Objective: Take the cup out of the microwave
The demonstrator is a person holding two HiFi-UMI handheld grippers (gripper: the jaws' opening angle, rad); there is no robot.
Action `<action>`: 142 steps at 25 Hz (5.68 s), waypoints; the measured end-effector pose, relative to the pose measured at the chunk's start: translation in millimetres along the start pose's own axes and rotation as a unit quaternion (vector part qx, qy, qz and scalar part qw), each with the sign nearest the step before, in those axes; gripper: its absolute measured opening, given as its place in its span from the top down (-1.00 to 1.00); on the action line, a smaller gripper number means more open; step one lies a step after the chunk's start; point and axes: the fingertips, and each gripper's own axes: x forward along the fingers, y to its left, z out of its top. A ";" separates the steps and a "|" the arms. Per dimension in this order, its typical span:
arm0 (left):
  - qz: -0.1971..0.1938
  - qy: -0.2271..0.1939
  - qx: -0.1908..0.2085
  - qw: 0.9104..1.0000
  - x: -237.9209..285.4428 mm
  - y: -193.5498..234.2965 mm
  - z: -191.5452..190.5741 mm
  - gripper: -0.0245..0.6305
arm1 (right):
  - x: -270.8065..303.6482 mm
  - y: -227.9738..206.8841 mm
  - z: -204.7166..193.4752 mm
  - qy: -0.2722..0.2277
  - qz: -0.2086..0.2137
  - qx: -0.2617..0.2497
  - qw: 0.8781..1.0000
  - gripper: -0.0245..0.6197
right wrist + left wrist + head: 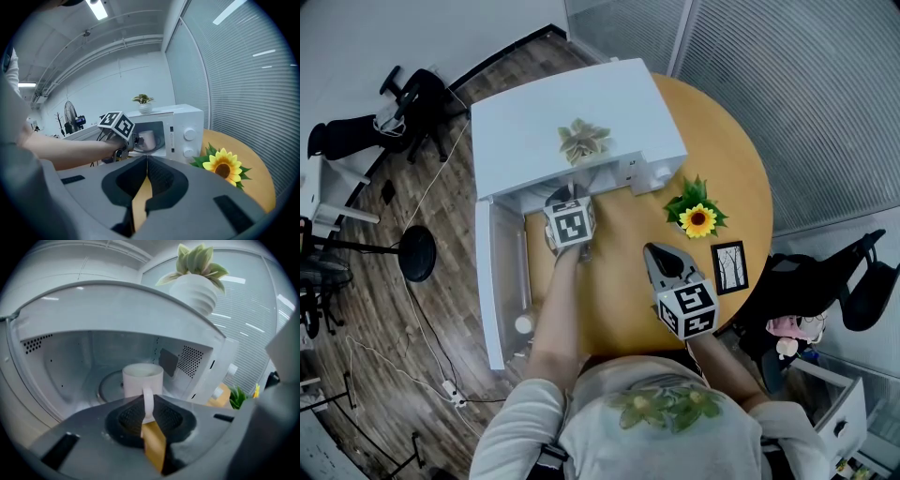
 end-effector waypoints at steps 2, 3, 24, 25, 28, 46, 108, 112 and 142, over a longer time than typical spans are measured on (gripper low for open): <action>0.003 -0.004 0.000 1.000 -2.4 1.3 0.1 0.77 | -1.0 0.3 0.4 0.000 0.000 -0.001 1.000 0.87; 0.003 -0.005 0.000 1.000 -3.6 1.4 0.1 0.77 | -1.4 0.3 0.6 0.000 0.000 -0.001 1.000 0.87; -0.010 -0.030 -0.007 0.999 -41.1 -6.3 5.7 0.77 | -18.6 5.6 2.9 -0.014 0.001 -0.008 1.000 0.87; -0.010 -0.030 -0.008 0.999 -42.9 -6.5 5.3 0.77 | -19.6 5.8 3.0 -0.015 0.001 -0.008 1.000 0.87; -0.011 -0.033 -0.007 0.999 -48.0 -7.4 4.0 0.77 | -22.4 6.1 3.1 -0.017 0.000 -0.009 1.000 0.87; -0.016 -0.052 0.005 0.999 -94.8 -22.9 -3.2 0.77 | -47.6 16.5 4.5 -0.035 -0.001 -0.020 0.999 0.87; -0.044 -0.150 0.039 0.987 -252.2 -79.7 -36.3 0.76 | -78.2 49.5 -6.8 -0.040 0.047 -0.048 0.997 0.87; -0.043 -0.161 0.043 0.985 -260.0 -82.1 -36.2 0.76 | -79.1 49.3 -8.7 -0.039 0.046 -0.049 0.997 0.87; -0.089 -0.124 0.057 0.987 -240.8 -87.1 -80.3 0.77 | -73.6 36.3 -24.3 -0.023 0.021 -0.036 0.999 0.87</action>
